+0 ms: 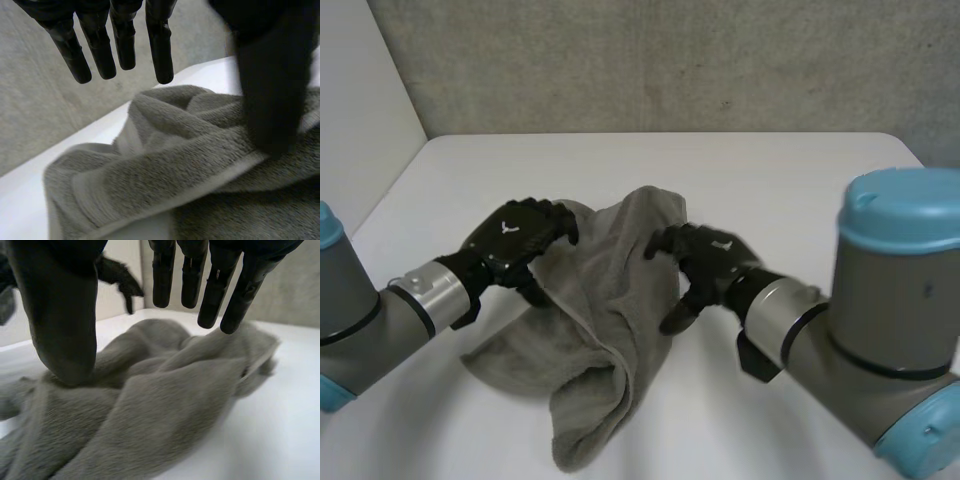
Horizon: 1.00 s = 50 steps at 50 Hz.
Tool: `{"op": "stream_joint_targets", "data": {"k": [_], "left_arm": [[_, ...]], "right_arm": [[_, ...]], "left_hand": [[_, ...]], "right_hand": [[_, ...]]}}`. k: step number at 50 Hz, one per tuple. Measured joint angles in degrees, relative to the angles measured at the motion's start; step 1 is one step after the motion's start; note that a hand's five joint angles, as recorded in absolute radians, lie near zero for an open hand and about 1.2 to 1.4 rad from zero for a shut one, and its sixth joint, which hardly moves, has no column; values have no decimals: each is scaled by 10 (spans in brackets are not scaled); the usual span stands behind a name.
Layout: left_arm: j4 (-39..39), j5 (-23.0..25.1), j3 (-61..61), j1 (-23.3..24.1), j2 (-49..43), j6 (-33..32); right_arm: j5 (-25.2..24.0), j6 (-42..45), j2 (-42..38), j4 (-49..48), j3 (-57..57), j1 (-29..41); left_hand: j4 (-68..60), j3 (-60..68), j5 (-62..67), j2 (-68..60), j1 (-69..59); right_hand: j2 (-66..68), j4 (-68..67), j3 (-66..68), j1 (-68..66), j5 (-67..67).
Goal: Fold the towel.
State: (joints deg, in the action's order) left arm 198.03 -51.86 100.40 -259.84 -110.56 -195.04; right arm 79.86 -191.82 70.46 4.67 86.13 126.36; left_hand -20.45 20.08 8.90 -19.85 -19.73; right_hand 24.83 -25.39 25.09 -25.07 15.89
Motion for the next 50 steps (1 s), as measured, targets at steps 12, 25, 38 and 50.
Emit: {"op": "stream_joint_targets", "data": {"k": [12,25,38,50], "left_arm": [[0,5,-13,2,-52,-43],[-1,0,-25,8,-78,-96],[4,0,-35,8,-110,-96],[7,0,-53,14,-133,-96]], "right_arm": [[26,-20,-94,-17,-21,50],[38,-27,-135,-26,-43,65],[50,-28,-148,-27,-55,87],[60,-26,-162,-27,-58,94]], "left_hand": [[-109,112,128,-115,-119],[-363,362,376,-365,-362],[-225,229,239,-229,-229],[-153,156,153,-162,-149]], "right_hand": [[40,-40,44,-41,39],[60,-62,65,-61,62],[60,-62,65,-61,62],[111,-107,111,-107,103]]}}
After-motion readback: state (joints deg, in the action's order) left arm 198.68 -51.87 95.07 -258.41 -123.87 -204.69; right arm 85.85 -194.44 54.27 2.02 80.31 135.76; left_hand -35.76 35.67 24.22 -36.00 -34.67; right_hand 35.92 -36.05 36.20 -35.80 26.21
